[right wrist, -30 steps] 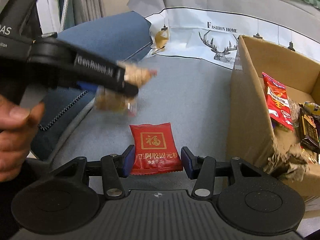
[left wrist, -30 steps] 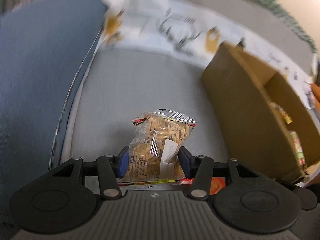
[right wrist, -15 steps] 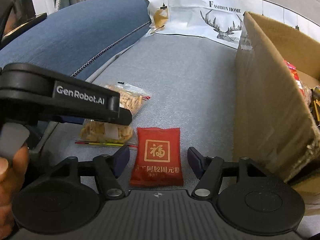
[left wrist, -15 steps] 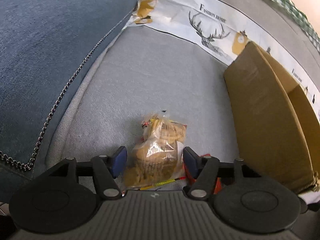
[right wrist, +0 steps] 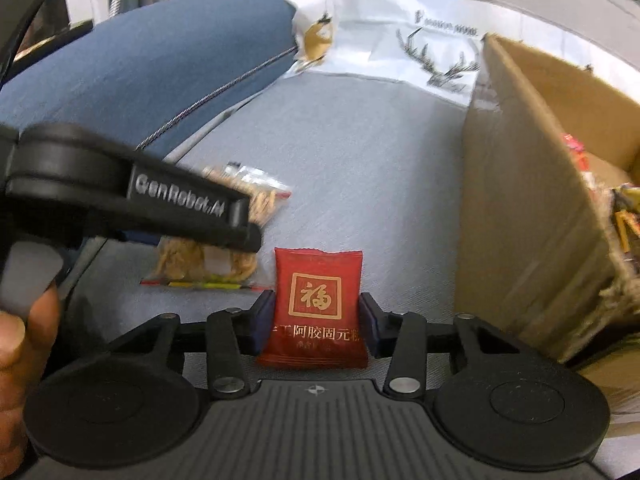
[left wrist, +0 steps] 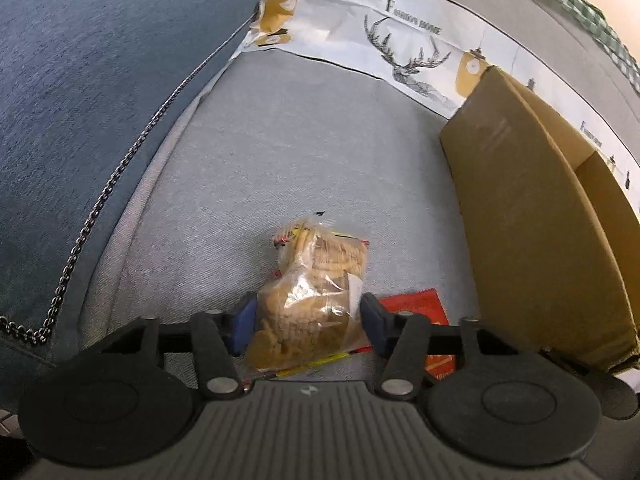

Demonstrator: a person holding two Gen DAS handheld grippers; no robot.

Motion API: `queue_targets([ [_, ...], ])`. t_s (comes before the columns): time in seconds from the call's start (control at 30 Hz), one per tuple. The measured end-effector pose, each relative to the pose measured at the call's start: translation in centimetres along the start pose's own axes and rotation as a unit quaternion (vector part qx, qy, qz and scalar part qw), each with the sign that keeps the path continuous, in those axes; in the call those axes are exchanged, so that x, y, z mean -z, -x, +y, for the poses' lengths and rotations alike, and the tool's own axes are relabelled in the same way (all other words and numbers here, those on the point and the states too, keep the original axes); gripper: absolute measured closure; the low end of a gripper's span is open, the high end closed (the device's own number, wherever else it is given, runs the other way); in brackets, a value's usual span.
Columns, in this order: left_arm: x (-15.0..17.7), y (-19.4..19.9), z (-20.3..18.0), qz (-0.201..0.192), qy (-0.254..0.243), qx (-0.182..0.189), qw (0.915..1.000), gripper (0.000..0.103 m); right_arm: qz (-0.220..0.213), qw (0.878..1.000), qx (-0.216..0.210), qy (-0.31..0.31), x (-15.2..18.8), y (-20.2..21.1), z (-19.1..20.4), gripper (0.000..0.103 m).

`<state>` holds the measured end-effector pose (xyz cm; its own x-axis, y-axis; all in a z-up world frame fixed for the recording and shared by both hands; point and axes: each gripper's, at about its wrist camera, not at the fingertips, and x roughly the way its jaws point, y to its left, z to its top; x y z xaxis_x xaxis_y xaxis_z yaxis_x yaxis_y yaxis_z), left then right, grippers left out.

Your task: Organize snacks

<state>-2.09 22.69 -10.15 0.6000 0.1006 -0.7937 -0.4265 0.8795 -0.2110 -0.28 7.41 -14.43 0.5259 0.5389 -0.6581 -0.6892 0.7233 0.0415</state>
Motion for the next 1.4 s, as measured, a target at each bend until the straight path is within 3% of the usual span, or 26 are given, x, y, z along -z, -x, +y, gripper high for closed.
queue_targets([
  [0.23,0.1,1.0,0.4,-0.018,0.011,0.017,0.9996,0.046,-0.013,1.000,0.009,0.013,-0.2,1.3,0.2,0.057],
  [0.5,0.1,5.2,0.9,-0.123,0.025,0.065,0.9900,0.047,-0.086,0.996,0.020,0.029,-1.0,6.3,0.7,0.058],
  [0.7,0.6,7.5,0.2,-0.173,0.012,0.095,0.9804,0.047,-0.140,0.989,0.033,0.023,-2.5,10.9,-0.6,0.058],
  [1.0,0.4,7.6,-0.8,-0.171,0.000,0.115,0.9785,0.047,-0.234,0.970,0.064,0.018,-4.3,17.1,-7.3,0.058],
  [1.13,0.2,7.0,-1.1,-0.170,-0.007,0.113,0.9789,0.047,-0.251,0.964,0.087,0.009,-3.6,16.9,-11.3,0.058],
  [1.23,0.4,6.8,-1.5,-0.172,-0.017,0.107,0.9791,0.047,-0.253,0.962,0.098,-0.036,-2.1,16.2,-13.8,0.058],
  [1.4,0.5,6.4,-2.6,-0.173,-0.038,0.097,0.9795,0.047,-0.268,0.956,0.109,-0.047,-1.2,16.3,-15.2,0.058],
])
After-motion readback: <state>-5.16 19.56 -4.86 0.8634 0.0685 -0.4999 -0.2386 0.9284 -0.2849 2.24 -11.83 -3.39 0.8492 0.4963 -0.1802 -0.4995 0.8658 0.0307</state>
